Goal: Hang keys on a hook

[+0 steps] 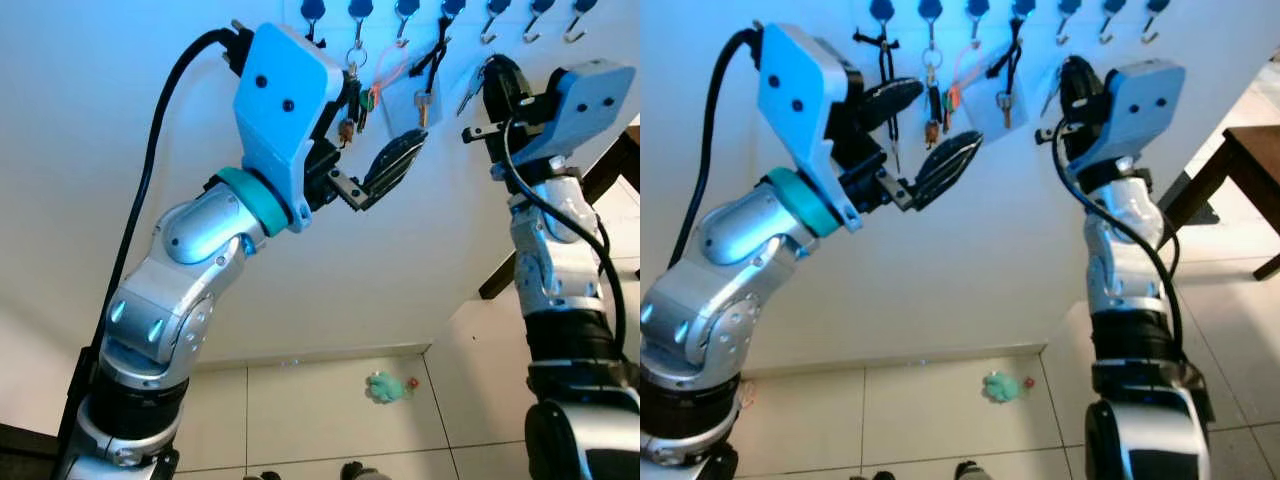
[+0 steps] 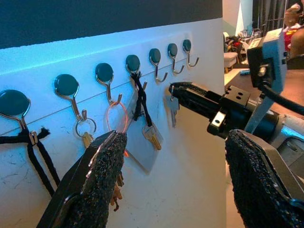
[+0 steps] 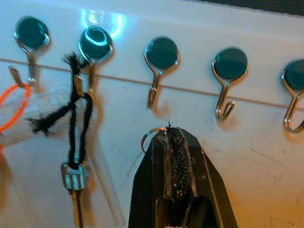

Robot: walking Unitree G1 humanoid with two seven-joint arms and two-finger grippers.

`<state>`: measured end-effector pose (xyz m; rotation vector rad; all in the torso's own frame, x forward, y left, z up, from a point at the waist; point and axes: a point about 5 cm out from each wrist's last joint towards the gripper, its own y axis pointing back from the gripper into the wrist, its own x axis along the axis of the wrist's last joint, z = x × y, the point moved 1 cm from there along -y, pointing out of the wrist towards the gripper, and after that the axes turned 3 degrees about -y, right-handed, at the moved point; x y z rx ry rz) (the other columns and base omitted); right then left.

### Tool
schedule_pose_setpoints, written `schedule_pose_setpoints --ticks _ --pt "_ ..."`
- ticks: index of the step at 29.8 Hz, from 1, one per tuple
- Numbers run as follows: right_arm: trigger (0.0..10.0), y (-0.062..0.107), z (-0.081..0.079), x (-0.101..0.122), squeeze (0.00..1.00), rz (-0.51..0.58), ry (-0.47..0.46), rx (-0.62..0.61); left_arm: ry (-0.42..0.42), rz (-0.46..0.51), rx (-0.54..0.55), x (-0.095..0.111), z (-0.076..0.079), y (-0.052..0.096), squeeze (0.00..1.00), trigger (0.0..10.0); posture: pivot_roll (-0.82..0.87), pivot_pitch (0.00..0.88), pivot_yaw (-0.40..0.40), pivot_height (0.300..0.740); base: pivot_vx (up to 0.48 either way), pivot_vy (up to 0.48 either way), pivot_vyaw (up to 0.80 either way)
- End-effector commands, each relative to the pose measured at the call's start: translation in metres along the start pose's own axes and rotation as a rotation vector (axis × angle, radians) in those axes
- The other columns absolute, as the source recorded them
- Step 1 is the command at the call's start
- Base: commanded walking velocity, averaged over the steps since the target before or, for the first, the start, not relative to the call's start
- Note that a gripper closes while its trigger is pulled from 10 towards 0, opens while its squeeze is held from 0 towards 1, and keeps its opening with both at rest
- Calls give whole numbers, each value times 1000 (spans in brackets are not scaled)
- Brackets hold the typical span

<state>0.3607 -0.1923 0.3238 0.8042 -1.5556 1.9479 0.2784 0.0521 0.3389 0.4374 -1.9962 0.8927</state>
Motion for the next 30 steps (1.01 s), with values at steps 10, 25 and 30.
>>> schedule_pose_setpoints --ticks 10,25,30 --pt "10000 -3 -7 28 0 122 4 41 8 -5 -17 -1 3 1 0 10000 -95 160 95 740 0 0 0" --pt "10000 -10 3 32 0 107 31 -4 10 -4 -17 0 4 1 0 10000 -93 162 95 740 0 0 0" --pt "10000 -12 3 28 0 96 27 -8 9 -4 -17 0 4 1 0 10000 -90 163 94 740 0 0 0"
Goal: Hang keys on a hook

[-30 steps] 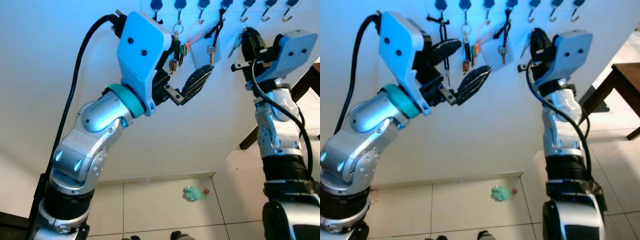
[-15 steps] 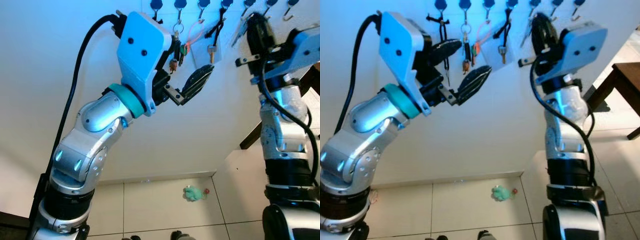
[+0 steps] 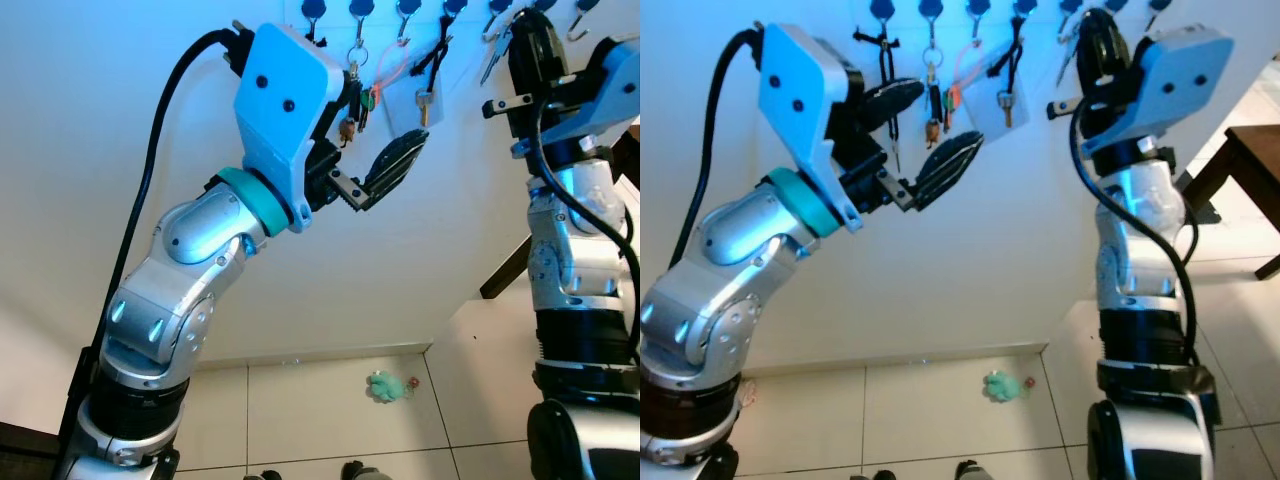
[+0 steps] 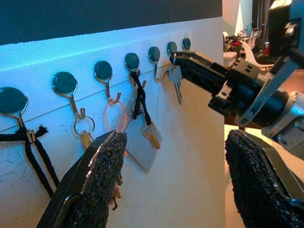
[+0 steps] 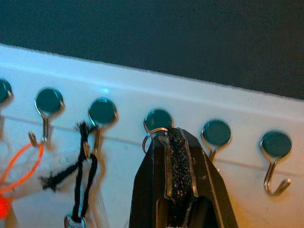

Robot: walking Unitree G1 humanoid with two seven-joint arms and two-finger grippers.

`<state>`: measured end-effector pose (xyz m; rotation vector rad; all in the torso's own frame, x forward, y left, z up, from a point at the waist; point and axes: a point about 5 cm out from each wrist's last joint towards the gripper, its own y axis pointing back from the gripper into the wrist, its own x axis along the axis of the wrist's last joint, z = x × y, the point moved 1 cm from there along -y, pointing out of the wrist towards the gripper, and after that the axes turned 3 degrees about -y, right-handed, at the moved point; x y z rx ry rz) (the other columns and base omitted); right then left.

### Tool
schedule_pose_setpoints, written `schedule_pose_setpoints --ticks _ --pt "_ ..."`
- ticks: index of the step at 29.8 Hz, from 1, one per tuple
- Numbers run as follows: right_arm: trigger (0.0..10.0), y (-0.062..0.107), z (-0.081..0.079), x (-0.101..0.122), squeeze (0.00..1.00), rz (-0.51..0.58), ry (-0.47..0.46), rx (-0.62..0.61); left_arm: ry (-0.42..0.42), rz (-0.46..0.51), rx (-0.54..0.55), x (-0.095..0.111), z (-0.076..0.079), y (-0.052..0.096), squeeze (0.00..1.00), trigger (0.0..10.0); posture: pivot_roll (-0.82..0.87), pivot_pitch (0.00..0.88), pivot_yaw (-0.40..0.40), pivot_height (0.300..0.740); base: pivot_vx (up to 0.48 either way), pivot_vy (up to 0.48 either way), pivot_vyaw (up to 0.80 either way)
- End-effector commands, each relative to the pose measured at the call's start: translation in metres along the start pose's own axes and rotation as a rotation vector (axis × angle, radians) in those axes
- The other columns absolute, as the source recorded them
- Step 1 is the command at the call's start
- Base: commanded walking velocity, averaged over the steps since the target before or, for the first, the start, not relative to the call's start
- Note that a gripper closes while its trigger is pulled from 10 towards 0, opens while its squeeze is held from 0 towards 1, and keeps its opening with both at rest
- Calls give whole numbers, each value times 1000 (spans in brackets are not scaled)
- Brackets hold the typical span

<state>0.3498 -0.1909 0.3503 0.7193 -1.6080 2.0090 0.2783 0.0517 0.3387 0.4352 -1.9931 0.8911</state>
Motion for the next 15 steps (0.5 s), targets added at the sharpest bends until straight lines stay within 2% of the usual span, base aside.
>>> schedule_pose_setpoints --ticks 1,7,15 --pt "10000 -3 2 0 0 0 2 -5 5 -4 -15 0 3 1 0 10000 -90 164 94 740 0 0 0" --pt "10000 -9 -2 -9 0 -34 -14 4 4 -5 -13 0 3 1 0 10000 -86 166 93 740 0 0 0" --pt "10000 -8 -2 -16 0 -66 -15 2 5 -6 -11 0 3 1 0 10000 -84 168 90 740 0 0 0"
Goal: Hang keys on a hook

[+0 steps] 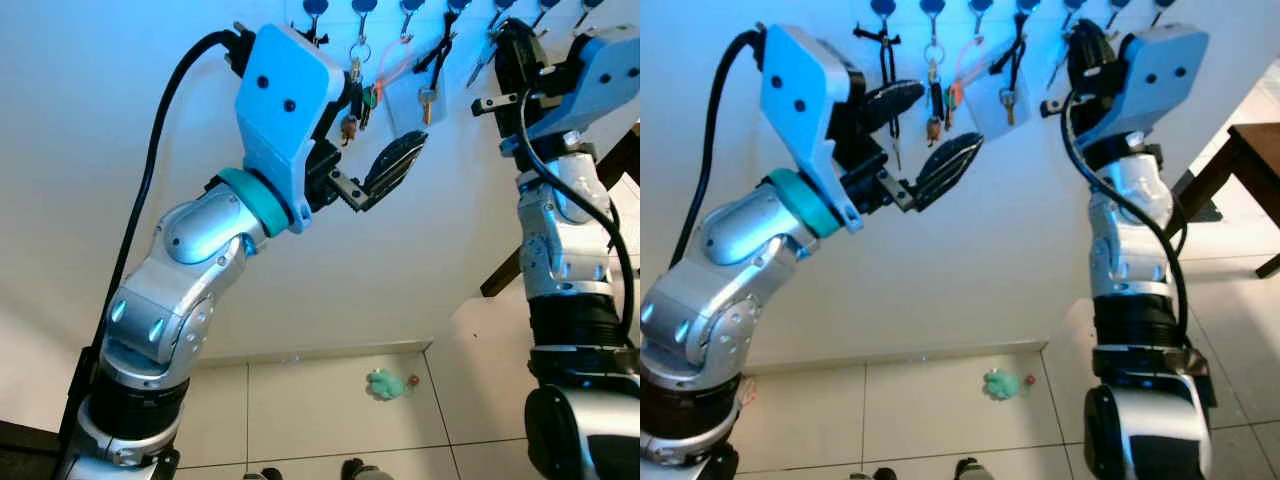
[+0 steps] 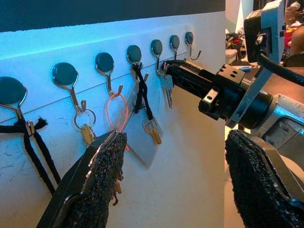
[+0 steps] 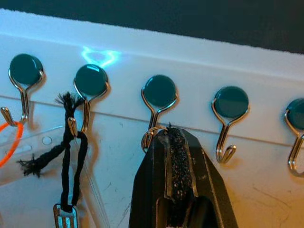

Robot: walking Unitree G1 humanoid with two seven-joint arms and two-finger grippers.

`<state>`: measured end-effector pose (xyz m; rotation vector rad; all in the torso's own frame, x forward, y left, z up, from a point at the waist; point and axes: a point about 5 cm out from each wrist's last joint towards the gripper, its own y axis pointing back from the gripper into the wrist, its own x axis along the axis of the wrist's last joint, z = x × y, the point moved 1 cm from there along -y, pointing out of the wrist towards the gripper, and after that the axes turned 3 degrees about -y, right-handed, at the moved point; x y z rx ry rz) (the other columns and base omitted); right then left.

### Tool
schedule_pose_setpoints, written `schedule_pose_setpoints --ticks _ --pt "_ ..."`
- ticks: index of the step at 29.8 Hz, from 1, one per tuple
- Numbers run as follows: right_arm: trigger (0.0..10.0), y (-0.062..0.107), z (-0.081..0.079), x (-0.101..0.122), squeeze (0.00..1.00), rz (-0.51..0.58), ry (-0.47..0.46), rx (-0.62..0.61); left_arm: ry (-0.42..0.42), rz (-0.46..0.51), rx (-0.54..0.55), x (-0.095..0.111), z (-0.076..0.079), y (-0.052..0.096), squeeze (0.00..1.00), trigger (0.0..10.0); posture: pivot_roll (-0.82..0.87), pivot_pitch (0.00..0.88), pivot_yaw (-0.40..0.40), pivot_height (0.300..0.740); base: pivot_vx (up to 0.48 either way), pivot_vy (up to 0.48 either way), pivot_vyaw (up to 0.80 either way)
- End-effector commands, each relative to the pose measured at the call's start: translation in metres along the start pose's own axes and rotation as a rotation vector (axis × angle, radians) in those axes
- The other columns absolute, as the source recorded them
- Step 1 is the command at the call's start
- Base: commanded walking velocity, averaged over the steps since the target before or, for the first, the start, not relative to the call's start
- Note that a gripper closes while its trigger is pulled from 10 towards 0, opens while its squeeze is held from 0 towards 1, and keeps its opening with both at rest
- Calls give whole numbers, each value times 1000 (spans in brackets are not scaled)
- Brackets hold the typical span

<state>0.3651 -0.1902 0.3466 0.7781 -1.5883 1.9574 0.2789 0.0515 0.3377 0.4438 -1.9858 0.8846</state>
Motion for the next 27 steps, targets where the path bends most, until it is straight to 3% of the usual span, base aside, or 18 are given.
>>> schedule_pose_setpoints --ticks 1,12,17,27 --pt "10000 2 -3 -8 0 -36 10 12 2 5 -10 2 3 1 0 10000 -84 168 90 740 0 0 0" --pt "10000 21 -4 -27 0 -110 -5 10 3 6 -13 2 3 1 0 10000 -87 167 93 740 0 0 0" --pt "10000 30 -3 -22 0 -86 -7 11 3 6 -17 1 3 1 0 10000 -93 160 93 740 0 0 0" --pt "10000 27 -10 -4 0 -8 3 47 2 7 -20 1 4 1 0 10000 -96 151 93 740 0 0 0"
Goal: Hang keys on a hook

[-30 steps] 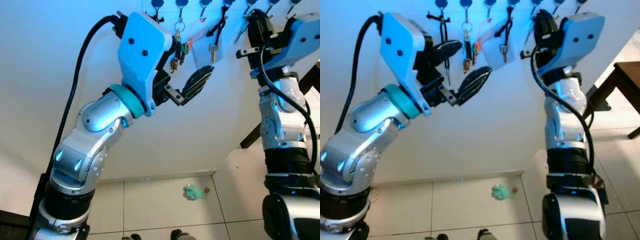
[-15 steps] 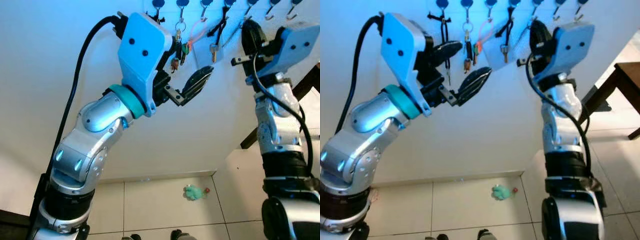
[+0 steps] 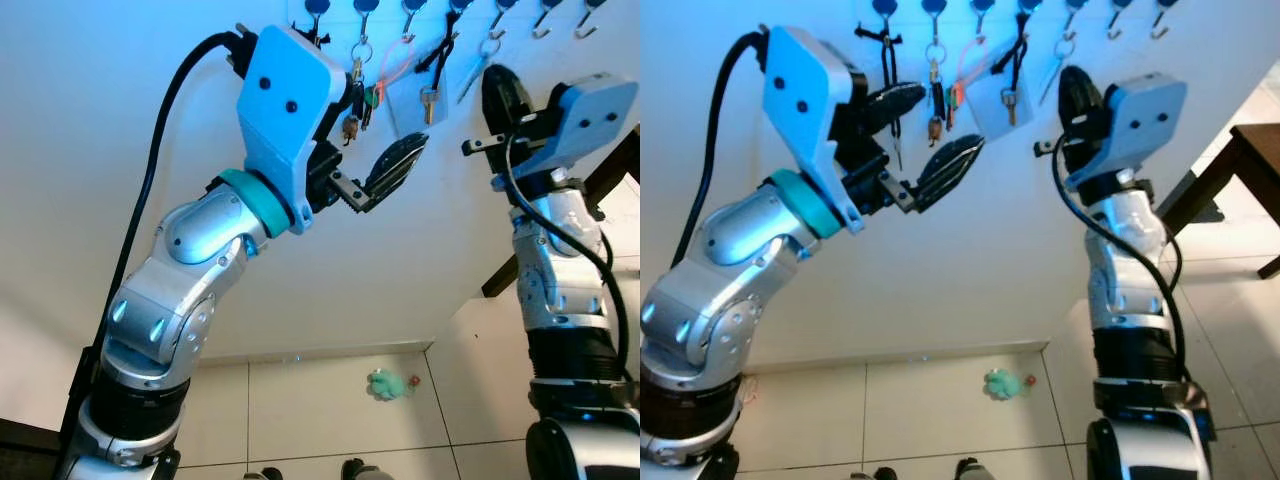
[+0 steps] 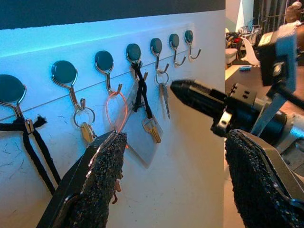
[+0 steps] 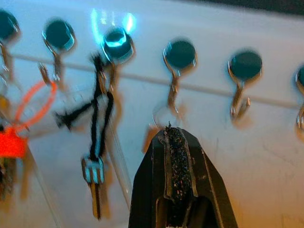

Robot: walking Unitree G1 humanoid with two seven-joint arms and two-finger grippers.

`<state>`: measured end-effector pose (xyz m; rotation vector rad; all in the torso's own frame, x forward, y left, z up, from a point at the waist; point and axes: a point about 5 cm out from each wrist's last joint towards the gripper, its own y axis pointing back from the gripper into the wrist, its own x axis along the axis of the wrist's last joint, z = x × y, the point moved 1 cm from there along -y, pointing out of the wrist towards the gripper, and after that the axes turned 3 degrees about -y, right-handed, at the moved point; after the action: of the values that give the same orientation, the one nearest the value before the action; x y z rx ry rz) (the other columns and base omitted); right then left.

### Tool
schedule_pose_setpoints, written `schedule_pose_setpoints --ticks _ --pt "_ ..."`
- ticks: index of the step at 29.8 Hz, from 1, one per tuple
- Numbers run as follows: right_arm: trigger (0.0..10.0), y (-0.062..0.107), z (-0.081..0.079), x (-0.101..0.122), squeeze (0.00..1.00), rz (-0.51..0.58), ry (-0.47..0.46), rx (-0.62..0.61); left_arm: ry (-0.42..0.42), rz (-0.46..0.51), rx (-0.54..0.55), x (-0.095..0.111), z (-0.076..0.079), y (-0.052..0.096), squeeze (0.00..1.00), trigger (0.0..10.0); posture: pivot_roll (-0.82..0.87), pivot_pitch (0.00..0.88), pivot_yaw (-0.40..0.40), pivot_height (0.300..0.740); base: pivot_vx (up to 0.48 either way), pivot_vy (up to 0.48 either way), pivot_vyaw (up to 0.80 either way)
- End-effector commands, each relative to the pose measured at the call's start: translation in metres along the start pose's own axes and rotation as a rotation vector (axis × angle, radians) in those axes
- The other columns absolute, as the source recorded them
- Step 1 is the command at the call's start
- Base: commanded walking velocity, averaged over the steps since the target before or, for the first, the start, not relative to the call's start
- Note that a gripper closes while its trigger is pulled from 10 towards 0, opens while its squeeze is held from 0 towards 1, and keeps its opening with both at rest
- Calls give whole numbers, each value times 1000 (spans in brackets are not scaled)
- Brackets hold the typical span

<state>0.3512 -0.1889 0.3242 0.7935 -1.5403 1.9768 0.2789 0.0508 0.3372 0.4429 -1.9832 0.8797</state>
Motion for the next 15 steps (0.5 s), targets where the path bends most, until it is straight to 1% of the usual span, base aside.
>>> schedule_pose_setpoints --ticks 1,6,8,10,11,12,13,14,15 --pt "10000 2 -4 2 0 13 -7 15 -2 10 -16 1 3 1 0 10000 -96 151 93 740 0 0 0" --pt "10000 3 -5 2 0 5 -12 18 -2 11 -16 1 3 1 0 10000 -96 151 93 740 0 0 0" --pt "10000 10 -11 -5 0 -30 -22 44 -6 4 -16 -1 3 2 0 10000 -96 151 93 740 0 0 0" --pt "10000 10 -11 -5 0 -30 -22 44 -6 4 -16 -1 3 2 0 10000 -96 151 93 740 0 0 0" --pt "10000 15 -14 -8 0 -46 -28 54 -11 -6 -17 -4 4 3 0 10000 -96 151 93 740 0 0 0" --pt "10000 15 -14 -8 0 -46 -28 54 -11 -6 -17 -4 4 3 0 10000 -96 151 93 740 0 0 0" --pt "10000 24 -18 -12 0 -70 -30 63 -21 -32 -17 -12 6 7 0 10000 -105 158 83 740 0 0 0" --pt "10000 24 -18 -12 0 -70 -30 63 -21 -32 -17 -12 6 7 0 10000 -105 158 83 740 0 0 0" --pt "10000 32 -20 -16 0 -92 -37 56 -34 -60 -17 -20 7 10 0 10000 -109 160 84 740 0 0 0"
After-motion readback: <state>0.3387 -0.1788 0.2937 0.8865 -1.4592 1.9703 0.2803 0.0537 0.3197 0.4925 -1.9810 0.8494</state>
